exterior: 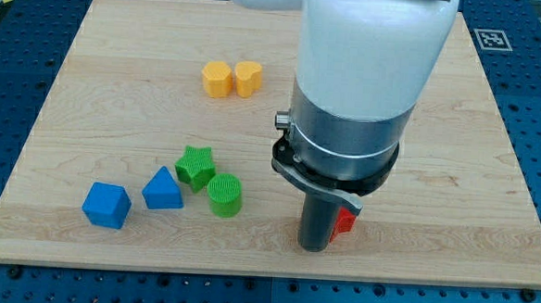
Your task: Push the red star towards right
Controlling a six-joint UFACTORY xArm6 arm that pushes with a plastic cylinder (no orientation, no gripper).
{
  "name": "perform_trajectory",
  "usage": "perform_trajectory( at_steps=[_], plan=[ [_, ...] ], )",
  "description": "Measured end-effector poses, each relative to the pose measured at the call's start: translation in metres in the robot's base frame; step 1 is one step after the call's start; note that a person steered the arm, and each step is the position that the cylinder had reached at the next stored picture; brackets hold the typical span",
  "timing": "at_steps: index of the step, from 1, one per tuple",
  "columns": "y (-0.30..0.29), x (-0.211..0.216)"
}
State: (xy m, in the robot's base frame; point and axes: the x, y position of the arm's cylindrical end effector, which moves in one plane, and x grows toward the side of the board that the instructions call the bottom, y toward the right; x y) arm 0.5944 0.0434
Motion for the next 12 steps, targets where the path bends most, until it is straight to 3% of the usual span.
perform_trajectory(
  at_steps=[3,6,8,10,12],
  plan=[
    [0.035,0.001],
    [0.063,-0.023],
    [0.004,-0.035],
    [0.065,-0.055],
    [0.097,-0.024]
  ],
)
